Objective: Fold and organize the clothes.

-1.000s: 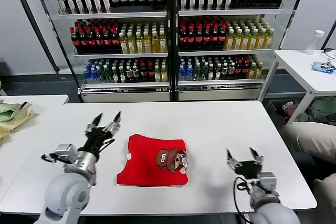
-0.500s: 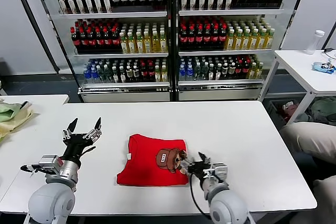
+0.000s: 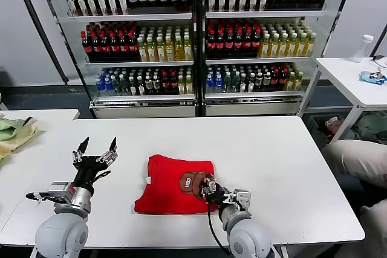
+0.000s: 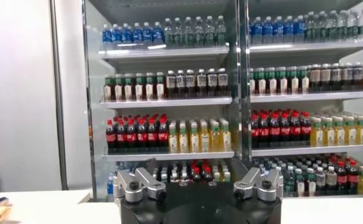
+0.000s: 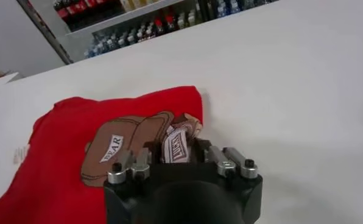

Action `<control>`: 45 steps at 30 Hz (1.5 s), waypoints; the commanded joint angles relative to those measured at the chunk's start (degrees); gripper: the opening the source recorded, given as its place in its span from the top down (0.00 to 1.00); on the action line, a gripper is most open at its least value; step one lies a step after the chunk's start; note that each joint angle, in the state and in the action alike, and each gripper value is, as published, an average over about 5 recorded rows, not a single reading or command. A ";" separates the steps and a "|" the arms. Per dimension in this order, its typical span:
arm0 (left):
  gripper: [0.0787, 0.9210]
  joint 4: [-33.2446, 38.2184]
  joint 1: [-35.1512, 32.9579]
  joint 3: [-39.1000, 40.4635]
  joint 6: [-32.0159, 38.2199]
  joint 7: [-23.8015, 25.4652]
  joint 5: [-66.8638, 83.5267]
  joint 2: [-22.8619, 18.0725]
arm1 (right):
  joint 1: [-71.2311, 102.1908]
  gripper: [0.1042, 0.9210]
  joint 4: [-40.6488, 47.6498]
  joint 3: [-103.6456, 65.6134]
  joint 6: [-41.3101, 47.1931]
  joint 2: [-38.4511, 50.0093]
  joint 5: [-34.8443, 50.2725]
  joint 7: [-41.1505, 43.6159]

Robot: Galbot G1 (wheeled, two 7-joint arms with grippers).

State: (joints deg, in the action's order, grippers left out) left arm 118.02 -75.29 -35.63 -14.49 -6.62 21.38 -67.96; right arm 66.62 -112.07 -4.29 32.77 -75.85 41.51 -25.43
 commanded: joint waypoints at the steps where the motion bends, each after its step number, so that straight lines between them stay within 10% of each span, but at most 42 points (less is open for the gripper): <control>1: 0.12 -0.67 -0.36 0.21 0.79 0.23 -1.16 0.17 | -1.10 0.65 -1.43 0.55 0.19 0.37 0.68 0.50; 11: 0.12 -3.27 0.04 1.11 1.99 0.34 -1.98 0.46 | 6.36 0.95 -10.17 -17.24 0.53 11.36 3.70 5.06; 19: 0.12 -6.07 0.94 4.66 12.10 3.96 -5.64 -1.43 | 8.46 0.94 -6.11 -18.88 0.45 10.80 -7.81 16.82; 31: 0.12 -5.45 0.83 4.75 17.91 7.59 -11.20 -1.98 | 18.08 0.55 -17.87 -34.84 -0.01 12.47 -13.85 17.69; 45: 0.12 -5.08 -0.86 5.55 19.65 9.64 -11.77 -1.72 | 10.18 0.13 -5.20 -33.33 -18.04 8.99 -34.74 21.01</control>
State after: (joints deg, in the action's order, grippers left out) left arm 112.98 -75.47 -30.75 2.95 1.73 11.04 -69.56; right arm 79.47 -123.32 -34.76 26.14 -65.98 20.48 -6.93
